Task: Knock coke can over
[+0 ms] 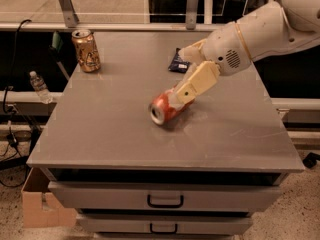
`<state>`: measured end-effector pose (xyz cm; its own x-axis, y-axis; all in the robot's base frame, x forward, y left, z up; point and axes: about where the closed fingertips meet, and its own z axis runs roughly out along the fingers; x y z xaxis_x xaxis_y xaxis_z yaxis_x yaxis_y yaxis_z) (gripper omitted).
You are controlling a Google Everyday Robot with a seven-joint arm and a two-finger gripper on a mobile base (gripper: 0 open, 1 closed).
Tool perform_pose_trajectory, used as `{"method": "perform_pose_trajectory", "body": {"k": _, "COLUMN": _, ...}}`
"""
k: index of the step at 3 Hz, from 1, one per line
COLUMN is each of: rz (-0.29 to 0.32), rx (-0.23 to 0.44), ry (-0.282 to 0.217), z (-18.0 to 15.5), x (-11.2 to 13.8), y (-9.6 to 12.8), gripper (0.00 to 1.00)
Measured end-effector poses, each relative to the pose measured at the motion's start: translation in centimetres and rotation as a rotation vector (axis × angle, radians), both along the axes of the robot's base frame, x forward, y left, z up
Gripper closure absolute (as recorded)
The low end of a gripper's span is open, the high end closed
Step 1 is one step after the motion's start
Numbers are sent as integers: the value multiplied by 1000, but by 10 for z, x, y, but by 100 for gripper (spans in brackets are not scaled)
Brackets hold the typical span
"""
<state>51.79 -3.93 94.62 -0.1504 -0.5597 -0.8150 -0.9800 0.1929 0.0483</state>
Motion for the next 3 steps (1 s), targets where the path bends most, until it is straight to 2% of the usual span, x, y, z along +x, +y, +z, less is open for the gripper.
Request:
{"method": "perform_pose_trajectory", "body": {"k": 1, "rz": 20, "rx": 2, "ry": -21, "z": 7, "x": -1, "y": 8, "gripper": 0}}
{"method": "perform_pose_trajectory", "body": {"k": 2, "rz": -8, "rx": 7, "ry": -49, "z": 11, "x": 11, "y": -7, "gripper": 0}}
{"method": "perform_pose_trajectory", "body": {"k": 3, "rz": -90, "rx": 2, "ry": -100, "z": 16, "x": 29, "y": -48, "gripper": 0}}
